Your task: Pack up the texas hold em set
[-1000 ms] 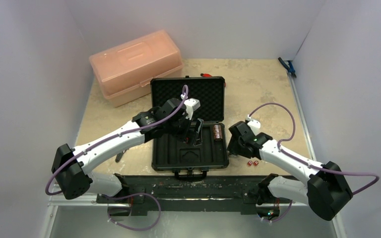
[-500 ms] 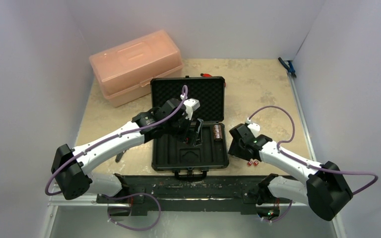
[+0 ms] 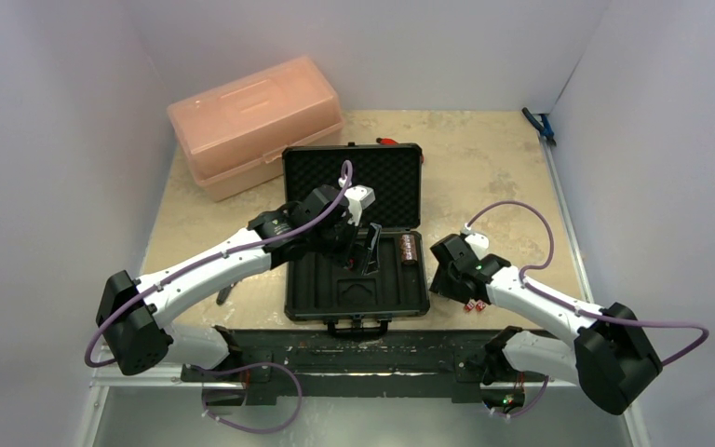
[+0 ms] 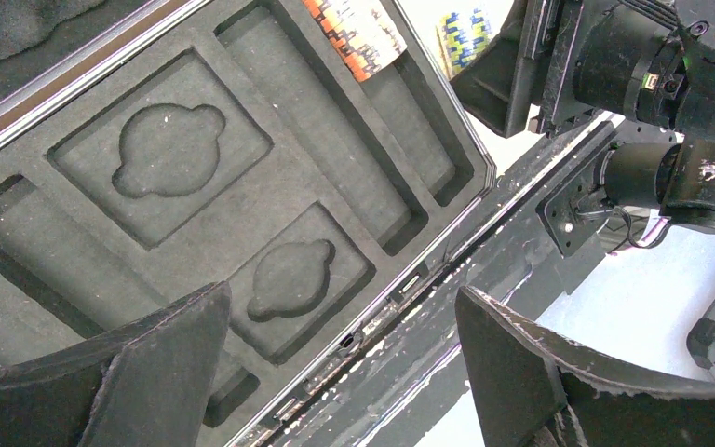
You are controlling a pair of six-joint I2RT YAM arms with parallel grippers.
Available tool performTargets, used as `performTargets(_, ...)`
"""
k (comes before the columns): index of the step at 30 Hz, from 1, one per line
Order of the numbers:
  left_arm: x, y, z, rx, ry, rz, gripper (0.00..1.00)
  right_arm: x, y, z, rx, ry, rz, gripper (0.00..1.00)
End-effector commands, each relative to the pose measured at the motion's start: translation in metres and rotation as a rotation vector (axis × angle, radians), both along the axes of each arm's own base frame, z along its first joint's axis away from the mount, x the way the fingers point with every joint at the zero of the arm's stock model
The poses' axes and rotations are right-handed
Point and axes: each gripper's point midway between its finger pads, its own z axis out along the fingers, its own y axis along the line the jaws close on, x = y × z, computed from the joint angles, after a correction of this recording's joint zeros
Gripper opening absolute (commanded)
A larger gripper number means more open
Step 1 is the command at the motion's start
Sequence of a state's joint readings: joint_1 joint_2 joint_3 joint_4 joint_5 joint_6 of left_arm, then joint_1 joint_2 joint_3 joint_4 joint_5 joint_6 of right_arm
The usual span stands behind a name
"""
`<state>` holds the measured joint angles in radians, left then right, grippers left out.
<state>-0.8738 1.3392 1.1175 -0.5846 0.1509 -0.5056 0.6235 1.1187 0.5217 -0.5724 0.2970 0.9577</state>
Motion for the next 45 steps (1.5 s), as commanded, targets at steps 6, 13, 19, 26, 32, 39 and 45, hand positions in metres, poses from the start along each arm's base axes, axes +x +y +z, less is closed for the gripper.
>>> performTargets(6, 0.004, -0.011, 0.017, -0.054, -0.033, -0.002, 0.89, 0.02, 0.015, 0.033, 0.063, -0.12, 0.055, 0.0)
performTargets(13, 0.007, -0.014, 0.024, -0.071, -0.041, 0.007, 0.88, 0.033, 0.02, 0.077, 0.108, -0.263, 0.099, 0.0)
performTargets(19, 0.01, -0.019, 0.039, -0.12, -0.055, 0.024, 0.87, 0.041, 0.027, 0.112, 0.152, -0.374, 0.162, 0.0)
performTargets(26, 0.013, -0.023, 0.061, -0.2, -0.087, 0.052, 0.86, 0.044, 0.038, 0.146, 0.235, -0.492, 0.212, 0.0)
performTargets(32, 0.017, -0.029, 0.082, -0.303, -0.102, 0.099, 0.86, 0.041, 0.055, 0.179, 0.348, -0.616, 0.305, 0.0)
performTargets(39, 0.02, -0.036, 0.114, -0.514, -0.066, 0.212, 0.87, 0.042, 0.069, 0.232, 0.479, -0.812, 0.363, 0.0)
performTargets(45, 0.023, -0.04, 0.144, -0.676, 0.022, 0.311, 0.88, 0.04, 0.075, 0.271, 0.559, -0.955, 0.395, 0.0)
